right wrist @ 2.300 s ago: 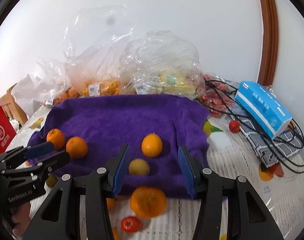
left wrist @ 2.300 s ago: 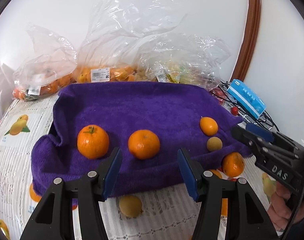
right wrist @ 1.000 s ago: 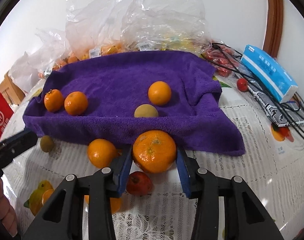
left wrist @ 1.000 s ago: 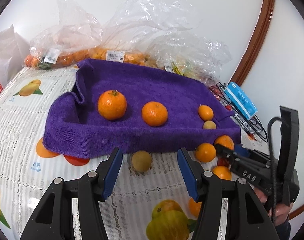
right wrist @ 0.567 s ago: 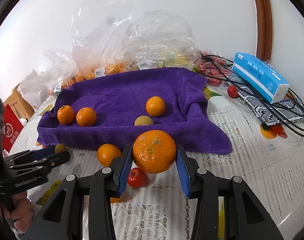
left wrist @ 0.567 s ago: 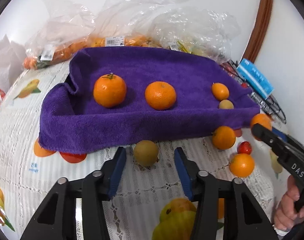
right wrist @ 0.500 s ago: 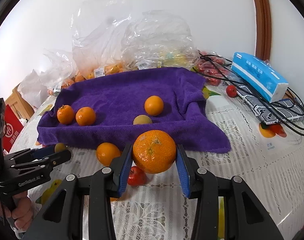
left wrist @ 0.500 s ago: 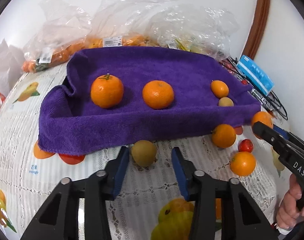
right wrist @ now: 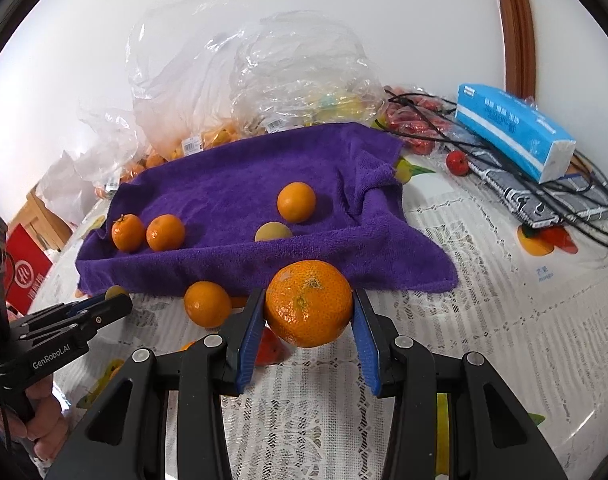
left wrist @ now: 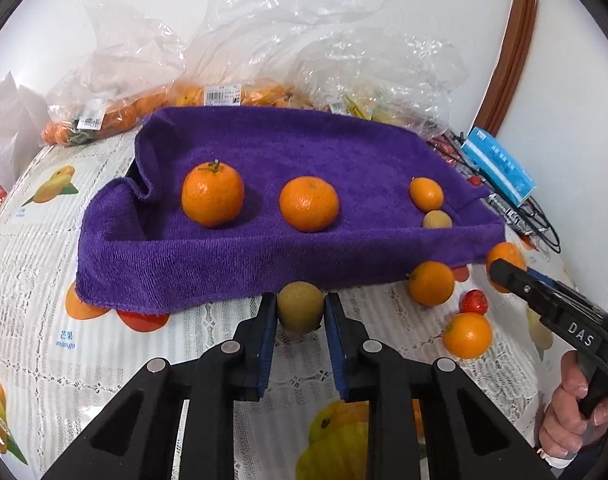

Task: Organize fruits
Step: 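Close the right tool on the large mandarin while the left tool grasps the small yellow-brown fruit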

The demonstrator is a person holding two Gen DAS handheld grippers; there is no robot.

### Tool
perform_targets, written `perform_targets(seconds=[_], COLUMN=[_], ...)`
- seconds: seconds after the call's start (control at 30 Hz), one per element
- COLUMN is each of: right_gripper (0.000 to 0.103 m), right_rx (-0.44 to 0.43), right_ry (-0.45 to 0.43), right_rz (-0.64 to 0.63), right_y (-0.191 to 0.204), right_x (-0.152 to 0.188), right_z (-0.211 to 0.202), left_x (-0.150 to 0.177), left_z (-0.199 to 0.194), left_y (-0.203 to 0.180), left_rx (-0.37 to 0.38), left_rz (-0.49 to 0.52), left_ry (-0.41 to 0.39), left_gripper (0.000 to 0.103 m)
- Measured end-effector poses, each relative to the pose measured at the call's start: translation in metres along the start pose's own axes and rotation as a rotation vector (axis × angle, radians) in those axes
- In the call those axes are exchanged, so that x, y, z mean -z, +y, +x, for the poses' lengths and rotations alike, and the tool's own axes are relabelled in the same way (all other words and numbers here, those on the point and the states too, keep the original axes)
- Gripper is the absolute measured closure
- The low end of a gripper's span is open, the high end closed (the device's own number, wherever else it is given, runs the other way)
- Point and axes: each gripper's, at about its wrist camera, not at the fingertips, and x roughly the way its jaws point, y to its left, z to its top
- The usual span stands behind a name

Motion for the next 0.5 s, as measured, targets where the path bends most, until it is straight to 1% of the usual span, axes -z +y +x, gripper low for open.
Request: perform_targets(seconds=[0.1, 0.27, 0.37, 0.5], right_gripper=[0.061, 0.061, 0.061, 0.061], right_rx=[-0.014, -0.032, -0.075, -0.062], right_ry=[-0.008, -0.005, 0.011, -0.016], right_rz=[0.019, 0.039, 0.054, 0.026], right_y=[-0.003, -0.005, -0.004, 0.005], right_x=[-0.001, -0.001, -0.001, -0.012], right_z=[-0.001, -0.002, -0.004, -0.013], left_x=[-0.001, -0.003, -0.007, -0.018], left_z=[-0.005, -0.010, -0.014, -0.024], left_y=[0.001, 0.005, 0.007, 0.006], left_rx=[0.010, 0.009, 0.002, -0.023], left_rz=[-0.006, -0.029, -0.029, -0.008], left_ry=[-0.022, -0.035, -0.046, -0.075], left_gripper=[0.080, 0.080, 0.080, 0.080])
